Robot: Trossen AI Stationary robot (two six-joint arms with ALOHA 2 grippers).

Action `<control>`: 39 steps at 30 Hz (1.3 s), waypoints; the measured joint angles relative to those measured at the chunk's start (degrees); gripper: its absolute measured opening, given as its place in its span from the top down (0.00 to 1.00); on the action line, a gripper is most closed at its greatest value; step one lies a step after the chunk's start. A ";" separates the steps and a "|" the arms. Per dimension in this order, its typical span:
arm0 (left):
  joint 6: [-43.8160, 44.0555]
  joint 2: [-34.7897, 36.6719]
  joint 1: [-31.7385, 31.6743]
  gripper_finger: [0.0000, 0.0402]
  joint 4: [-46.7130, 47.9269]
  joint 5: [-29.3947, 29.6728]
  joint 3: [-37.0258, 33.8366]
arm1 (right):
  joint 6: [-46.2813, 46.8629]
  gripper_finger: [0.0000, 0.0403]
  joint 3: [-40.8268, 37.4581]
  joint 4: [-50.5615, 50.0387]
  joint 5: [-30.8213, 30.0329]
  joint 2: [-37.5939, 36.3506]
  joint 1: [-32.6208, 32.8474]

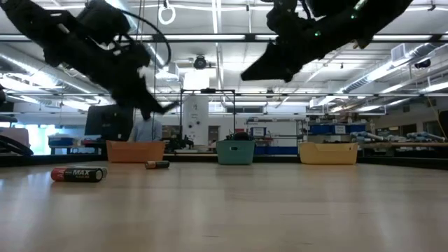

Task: Sort batteries
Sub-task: Put the red-black battery in the yellow bin

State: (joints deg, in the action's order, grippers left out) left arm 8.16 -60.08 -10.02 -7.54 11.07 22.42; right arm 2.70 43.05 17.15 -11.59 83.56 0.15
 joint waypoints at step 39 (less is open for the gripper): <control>-12.51 -15.53 7.20 0.89 -51.88 -12.44 0.09 | 5.07 0.59 7.69 37.27 5.40 15.09 0.65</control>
State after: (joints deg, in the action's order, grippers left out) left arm -4.35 -75.60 -2.82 -59.42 -1.36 22.51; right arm 7.77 50.74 54.41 -6.19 98.65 0.80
